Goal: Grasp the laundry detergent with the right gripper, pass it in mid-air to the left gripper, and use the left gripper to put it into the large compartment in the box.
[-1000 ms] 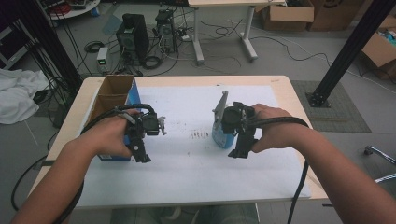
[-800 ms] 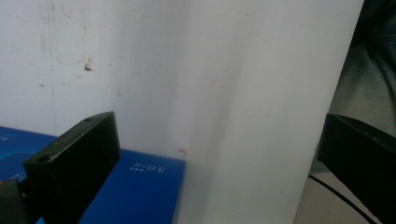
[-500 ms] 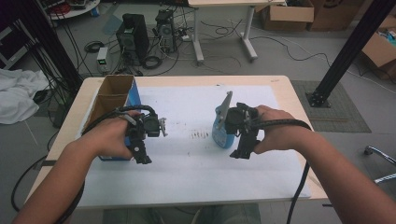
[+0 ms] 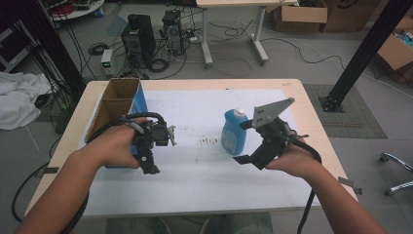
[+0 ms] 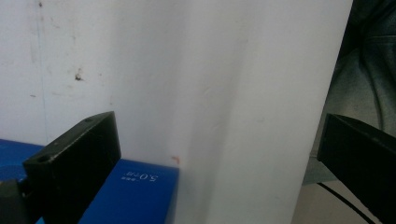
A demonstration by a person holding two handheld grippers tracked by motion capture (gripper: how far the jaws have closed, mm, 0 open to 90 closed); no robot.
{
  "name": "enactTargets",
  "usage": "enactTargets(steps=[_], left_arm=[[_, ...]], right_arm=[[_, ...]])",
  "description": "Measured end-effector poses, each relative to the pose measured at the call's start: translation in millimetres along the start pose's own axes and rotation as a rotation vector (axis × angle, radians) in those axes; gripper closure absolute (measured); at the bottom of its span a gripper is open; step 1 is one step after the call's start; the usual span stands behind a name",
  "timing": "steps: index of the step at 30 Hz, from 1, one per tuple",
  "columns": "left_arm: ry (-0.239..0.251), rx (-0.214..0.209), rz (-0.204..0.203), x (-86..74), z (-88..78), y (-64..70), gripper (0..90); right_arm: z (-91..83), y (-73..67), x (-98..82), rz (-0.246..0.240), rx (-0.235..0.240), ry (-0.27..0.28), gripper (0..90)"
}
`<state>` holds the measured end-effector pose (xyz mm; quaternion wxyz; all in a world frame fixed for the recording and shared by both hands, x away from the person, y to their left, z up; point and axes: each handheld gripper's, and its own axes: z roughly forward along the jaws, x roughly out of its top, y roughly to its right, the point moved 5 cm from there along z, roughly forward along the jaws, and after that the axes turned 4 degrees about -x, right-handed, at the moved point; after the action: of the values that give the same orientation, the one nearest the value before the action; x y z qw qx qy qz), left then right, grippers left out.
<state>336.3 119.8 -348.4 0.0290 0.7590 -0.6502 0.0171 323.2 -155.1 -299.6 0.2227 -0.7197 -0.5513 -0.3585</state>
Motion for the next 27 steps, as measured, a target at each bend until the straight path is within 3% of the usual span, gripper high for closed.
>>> enactTargets(steps=[1,3,4,5,6,7,9,10,11,12,13,16,27], left_arm=[[0.007,-0.001,-0.003,-0.3,-0.8,0.4,0.1],[0.010,0.005,0.001,-0.7,-2.0,-0.1,0.0],[0.012,0.006,0.000,-1.1,-2.6,0.0,0.0],[0.015,0.009,0.001,-1.9,-3.8,-0.2,0.1],[0.015,0.009,0.001,-1.9,-3.8,-0.2,0.1],[0.019,0.011,0.005,-2.7,-5.1,-0.1,0.1],[0.020,0.012,0.007,-3.2,-5.7,-0.2,0.1],[0.021,0.013,0.006,-3.7,-6.3,-0.4,0.1],[0.021,0.014,0.005,-4.5,-6.6,-0.3,0.1],[0.023,0.022,0.006,-4.9,-6.9,-0.7,0.1],[0.028,0.015,-0.001,-6.0,-6.9,0.0,0.0],[0.025,0.016,0.002,-7.2,-7.0,-0.2,0.0],[0.042,0.014,0.003,-11.0,-5.8,2.4,0.0]], right_arm=[[-5.7,-0.5,-3.8,0.024,-0.032,0.077,0.0],[-7.4,-0.5,-5.4,0.035,-0.044,0.097,0.0],[-9.6,-0.2,-7.6,0.046,-0.065,0.124,0.0],[-15.7,0.1,-13.7,0.077,-0.114,0.180,0.0],[-15.7,0.1,-13.7,0.077,-0.114,0.180,0.0],[-20.6,0.9,-19.5,0.097,-0.153,0.216,0.0],[-25.7,1.9,-27.4,0.132,-0.191,0.238,0.0],[-25.7,1.9,-27.4,0.132,-0.191,0.238,0.0],[-30.9,3.2,-36.8,0.163,-0.236,0.247,0.0],[-30.9,3.2,-36.8,0.163,-0.236,0.247,0.0],[-34.2,4.7,-43.6,0.188,-0.291,0.250,0.0],[-39.2,5.2,-57.4,0.219,-0.355,0.265,0.0],[-24.8,11.8,-90.2,0.285,-0.445,0.264,0.0]])
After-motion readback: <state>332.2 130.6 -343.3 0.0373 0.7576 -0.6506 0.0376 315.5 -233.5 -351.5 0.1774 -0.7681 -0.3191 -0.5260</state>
